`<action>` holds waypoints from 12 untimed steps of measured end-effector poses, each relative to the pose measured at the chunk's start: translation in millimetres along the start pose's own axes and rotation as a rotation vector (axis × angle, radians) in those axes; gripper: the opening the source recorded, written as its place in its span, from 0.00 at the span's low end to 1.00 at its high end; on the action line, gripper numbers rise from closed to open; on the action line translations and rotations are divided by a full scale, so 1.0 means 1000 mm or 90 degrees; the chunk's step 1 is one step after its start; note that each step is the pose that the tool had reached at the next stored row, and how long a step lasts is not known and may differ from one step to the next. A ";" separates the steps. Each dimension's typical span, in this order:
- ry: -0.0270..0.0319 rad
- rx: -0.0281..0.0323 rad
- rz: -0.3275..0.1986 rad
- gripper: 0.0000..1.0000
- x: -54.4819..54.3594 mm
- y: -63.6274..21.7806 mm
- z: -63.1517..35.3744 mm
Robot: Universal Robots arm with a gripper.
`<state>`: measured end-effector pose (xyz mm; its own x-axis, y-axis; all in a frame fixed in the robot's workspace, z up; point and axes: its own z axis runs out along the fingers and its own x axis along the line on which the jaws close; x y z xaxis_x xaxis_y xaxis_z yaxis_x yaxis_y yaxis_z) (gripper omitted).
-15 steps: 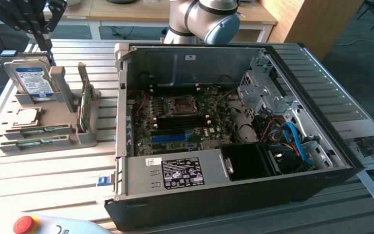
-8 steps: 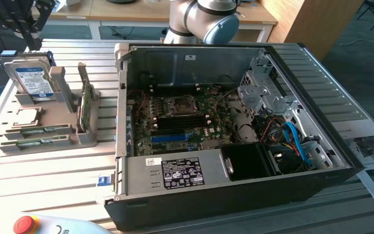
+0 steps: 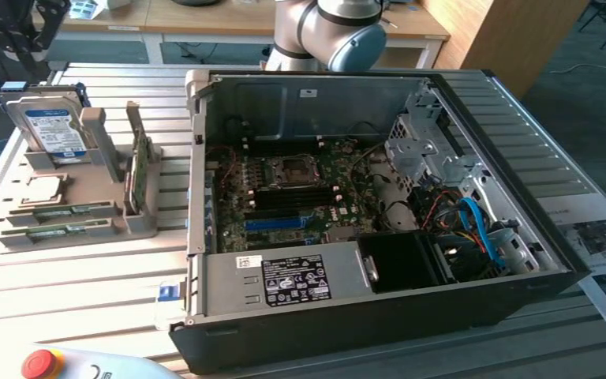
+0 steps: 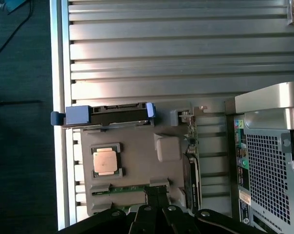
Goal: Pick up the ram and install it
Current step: 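Reach for the ram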
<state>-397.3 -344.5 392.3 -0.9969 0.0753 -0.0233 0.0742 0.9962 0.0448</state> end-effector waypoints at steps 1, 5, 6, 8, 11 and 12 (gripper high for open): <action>0.0000 0.0000 0.000 0.10 0.002 -0.0001 0.0000; 0.0000 0.0000 0.000 0.10 0.004 -0.0002 -0.0001; -0.0001 0.0000 0.000 0.10 0.004 -0.0002 -0.0001; 0.0000 0.0000 0.000 0.10 0.004 -0.0001 -0.0001; 0.0000 0.0000 0.000 0.10 0.004 -0.0001 -0.0001; 0.0000 0.0000 0.000 0.10 0.004 -0.0001 -0.0001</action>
<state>-401.3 -344.3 392.3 -0.9969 0.0753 -0.0233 0.0742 0.9962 0.0449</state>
